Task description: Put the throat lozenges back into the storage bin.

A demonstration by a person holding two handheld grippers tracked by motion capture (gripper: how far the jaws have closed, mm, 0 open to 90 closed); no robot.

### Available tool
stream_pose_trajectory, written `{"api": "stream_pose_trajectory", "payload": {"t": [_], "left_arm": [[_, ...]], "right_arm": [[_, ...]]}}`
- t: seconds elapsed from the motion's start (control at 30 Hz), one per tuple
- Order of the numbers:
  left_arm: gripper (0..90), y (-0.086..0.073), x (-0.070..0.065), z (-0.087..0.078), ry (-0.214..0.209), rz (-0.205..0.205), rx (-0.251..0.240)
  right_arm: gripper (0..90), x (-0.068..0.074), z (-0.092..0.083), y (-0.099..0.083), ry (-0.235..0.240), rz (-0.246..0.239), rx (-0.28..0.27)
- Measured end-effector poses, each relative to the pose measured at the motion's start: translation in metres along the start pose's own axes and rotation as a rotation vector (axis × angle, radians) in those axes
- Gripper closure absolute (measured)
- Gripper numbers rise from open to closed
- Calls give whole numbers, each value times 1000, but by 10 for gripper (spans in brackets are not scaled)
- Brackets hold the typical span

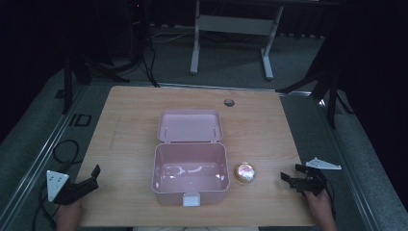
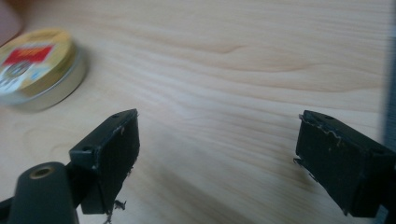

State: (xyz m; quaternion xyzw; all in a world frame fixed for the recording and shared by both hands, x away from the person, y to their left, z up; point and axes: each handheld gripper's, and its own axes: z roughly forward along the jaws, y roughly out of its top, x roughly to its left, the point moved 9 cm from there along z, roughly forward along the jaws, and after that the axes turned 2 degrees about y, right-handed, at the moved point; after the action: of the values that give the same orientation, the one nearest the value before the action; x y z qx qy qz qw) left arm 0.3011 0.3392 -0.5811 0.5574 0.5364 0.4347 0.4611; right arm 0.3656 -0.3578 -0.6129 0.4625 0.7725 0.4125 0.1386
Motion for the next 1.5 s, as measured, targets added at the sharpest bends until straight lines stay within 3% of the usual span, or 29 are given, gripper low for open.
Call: {"api": "stream_pose_trajectory", "payload": {"t": [0.13, 0.17, 0.23, 0.3, 0.33, 0.37, 0.47, 0.7, 0.8, 0.93, 1.17, 1.3, 1.5], "left_arm": [[3, 0, 0, 0, -3, -3, -1], [3, 0, 0, 0, -3, -3, -1], [3, 0, 0, 0, -4, -3, -1], [3, 0, 0, 0, -5, -2, 0], [3, 0, 0, 0, -6, 0, 0], [3, 0, 0, 0, -7, 1, 1], [3, 0, -1, 0, -8, 2, 1], [3, 0, -1, 0, -10, 8, 3], [3, -1, -2, 0, -11, 11, 5], [3, -1, -2, 0, -12, 13, 6], [3, -1, -2, 0, -15, 15, 6], [3, 0, -2, 0, -17, 16, 6], [3, 0, -3, 0, -20, 17, 5]], "right_arm": [[134, 10, 3, 3, 102, -65, 39], [134, 10, 3, 3, 102, -65, 39], [134, 16, 3, 5, 169, -113, 56], [135, 18, 3, 4, 184, -138, 76], [135, 19, 4, 2, 195, -157, 103], [135, 22, 5, -2, 203, -214, 168], [130, 26, 5, -5, 217, -272, 254], [134, 30, 2, -4, 198, -409, 463], [134, 34, 1, -4, 185, -472, 577], [133, 38, 1, 0, 161, -551, 676], [133, 41, -4, 2, 140, -633, 876], [140, 43, -5, 5, 124, -699, 922], [144, 53, -2, 1, 157, -758, 982]]}}
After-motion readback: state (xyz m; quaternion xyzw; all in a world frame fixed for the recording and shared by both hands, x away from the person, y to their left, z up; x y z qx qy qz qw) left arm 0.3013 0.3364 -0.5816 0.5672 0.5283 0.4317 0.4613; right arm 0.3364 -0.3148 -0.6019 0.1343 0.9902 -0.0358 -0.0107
